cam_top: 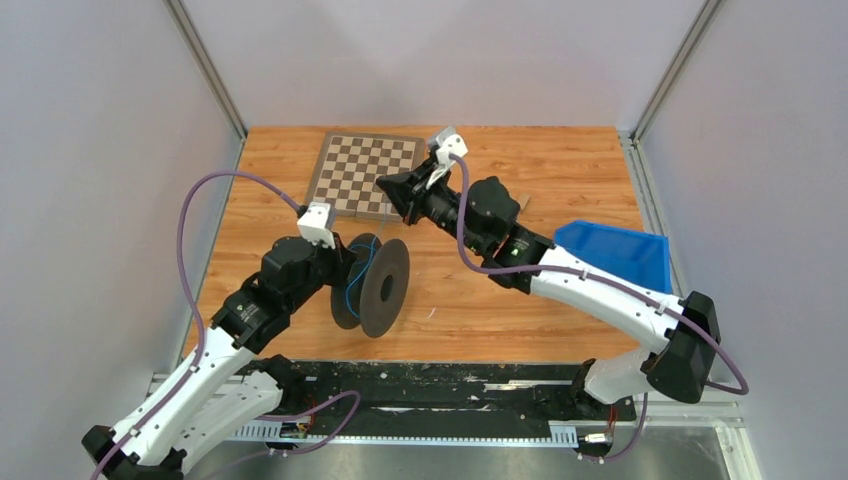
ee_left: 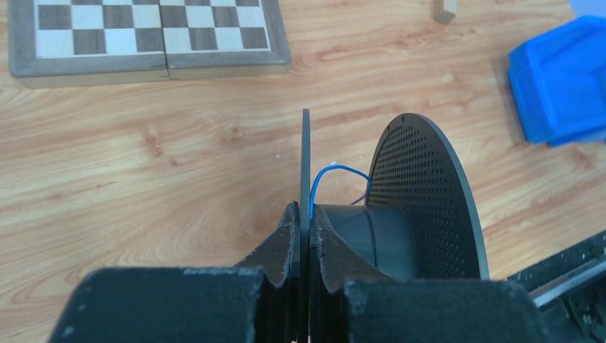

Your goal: Wrap the cables

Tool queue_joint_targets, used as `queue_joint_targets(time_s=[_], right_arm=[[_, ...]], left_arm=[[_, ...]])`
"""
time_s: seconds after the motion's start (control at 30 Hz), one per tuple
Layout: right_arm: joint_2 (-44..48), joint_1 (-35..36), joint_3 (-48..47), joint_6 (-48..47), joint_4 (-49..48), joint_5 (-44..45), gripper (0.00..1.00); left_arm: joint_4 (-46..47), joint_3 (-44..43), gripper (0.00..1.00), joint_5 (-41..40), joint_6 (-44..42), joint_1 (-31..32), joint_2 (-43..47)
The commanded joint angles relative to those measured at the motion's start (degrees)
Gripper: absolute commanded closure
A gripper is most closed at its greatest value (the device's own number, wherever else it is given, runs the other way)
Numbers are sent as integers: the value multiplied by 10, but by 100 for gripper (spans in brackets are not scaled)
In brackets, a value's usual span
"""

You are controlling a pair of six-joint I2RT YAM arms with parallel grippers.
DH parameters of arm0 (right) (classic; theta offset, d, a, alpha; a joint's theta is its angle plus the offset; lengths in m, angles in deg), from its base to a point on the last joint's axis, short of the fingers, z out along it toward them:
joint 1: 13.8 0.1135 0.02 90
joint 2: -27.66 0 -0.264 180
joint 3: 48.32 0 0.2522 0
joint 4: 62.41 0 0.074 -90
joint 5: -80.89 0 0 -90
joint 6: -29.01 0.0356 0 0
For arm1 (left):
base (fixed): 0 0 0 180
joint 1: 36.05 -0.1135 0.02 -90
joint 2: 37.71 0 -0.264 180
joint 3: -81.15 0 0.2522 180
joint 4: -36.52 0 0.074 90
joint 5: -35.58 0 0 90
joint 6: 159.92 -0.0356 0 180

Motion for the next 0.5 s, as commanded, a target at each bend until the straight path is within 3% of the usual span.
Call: queue_joint_targets(time_s=[0.0,0.27,0.47], right_arm=[[-9,-57,-28,75,13,-47,100],[-14,-162,11,136,14,-98,100],[-22,-201,60,170,2,-127,100]], left_arm=[[57,-1,100,50,-30,-1,11],[61,5,100,132,-56,-1,27],[93,24,100,199,-55,-1,52]])
